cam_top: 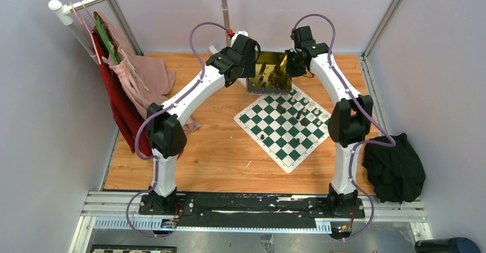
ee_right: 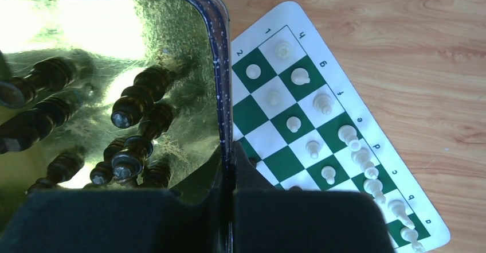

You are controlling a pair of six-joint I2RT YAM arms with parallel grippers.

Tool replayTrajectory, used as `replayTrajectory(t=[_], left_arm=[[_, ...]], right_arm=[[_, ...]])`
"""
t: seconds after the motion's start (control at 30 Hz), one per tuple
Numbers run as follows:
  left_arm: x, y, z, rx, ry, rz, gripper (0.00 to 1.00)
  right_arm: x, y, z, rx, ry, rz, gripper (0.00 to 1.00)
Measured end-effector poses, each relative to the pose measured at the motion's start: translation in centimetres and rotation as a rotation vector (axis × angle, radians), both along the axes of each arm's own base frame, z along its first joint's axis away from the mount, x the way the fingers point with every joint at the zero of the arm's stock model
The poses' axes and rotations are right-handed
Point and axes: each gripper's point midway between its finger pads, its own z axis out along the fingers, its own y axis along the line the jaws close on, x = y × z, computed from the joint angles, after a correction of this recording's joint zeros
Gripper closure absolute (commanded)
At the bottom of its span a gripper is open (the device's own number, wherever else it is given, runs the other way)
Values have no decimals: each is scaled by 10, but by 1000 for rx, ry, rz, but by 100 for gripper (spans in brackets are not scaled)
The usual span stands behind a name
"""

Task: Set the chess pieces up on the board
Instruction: Place the storage box at the center of the board.

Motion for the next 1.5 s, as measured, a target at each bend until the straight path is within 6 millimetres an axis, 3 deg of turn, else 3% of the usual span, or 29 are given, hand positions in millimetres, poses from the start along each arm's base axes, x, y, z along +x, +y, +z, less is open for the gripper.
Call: replayTrajectory(t=[0.17, 0.43, 1.17, 1.5], left_arm=[[0, -10, 15, -51, -43, -18, 18], [-11, -31, 14, -127, -79, -79, 13], [-12, -46, 17, -203, -90, -118, 16], [-4, -50, 24, -185, -96, -106, 17]], right_arm=[[0, -15, 4, 25, 7, -22, 100], [-17, -44, 2, 78, 49, -55, 100], [-18, -48, -1, 129, 54, -11, 100], [-8, -46, 17, 79, -12, -2, 100]])
